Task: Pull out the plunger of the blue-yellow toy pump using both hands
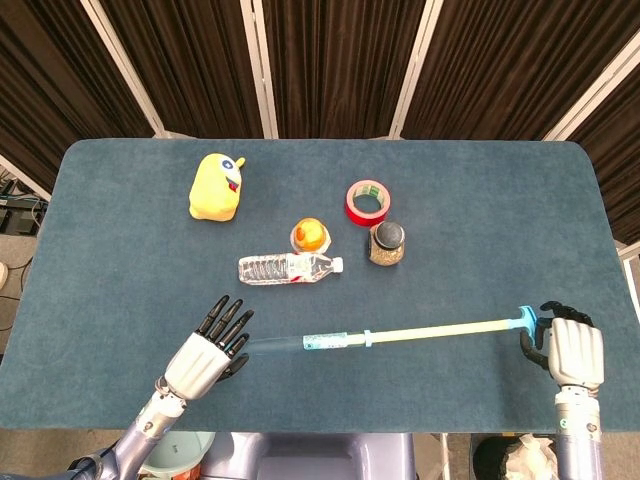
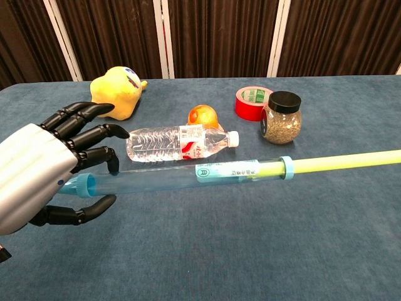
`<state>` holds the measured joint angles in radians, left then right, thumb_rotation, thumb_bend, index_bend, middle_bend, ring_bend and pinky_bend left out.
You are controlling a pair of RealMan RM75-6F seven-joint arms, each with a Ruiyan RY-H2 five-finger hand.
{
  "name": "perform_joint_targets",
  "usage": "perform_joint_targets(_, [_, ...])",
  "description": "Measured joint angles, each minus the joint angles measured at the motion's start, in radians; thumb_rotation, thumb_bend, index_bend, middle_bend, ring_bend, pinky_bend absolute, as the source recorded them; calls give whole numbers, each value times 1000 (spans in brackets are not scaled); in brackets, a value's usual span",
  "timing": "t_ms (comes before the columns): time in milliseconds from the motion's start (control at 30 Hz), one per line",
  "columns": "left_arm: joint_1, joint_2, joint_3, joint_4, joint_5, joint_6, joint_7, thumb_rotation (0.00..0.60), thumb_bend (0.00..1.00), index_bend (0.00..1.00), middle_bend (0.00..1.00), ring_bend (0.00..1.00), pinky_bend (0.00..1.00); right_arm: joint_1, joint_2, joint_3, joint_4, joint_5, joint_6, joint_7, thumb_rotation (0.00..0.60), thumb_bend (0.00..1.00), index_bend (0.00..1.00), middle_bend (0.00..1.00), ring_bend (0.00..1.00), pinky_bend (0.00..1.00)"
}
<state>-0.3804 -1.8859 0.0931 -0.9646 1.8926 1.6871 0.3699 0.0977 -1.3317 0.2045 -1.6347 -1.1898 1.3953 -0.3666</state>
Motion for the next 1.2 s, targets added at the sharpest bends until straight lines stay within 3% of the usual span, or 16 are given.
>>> perform_joint_targets(500, [31, 35, 22, -29, 57, 86, -8, 600, 624, 732, 226, 59, 98, 19, 66, 35, -2, 74, -44, 48, 600, 417, 843, 343, 304, 304])
perform_joint_targets(1200, [59, 58, 26, -24, 84, 117, -9, 600, 623, 732, 226, 60, 98, 53, 101, 79, 31, 183, -78, 65, 600, 414, 843, 350, 309, 304])
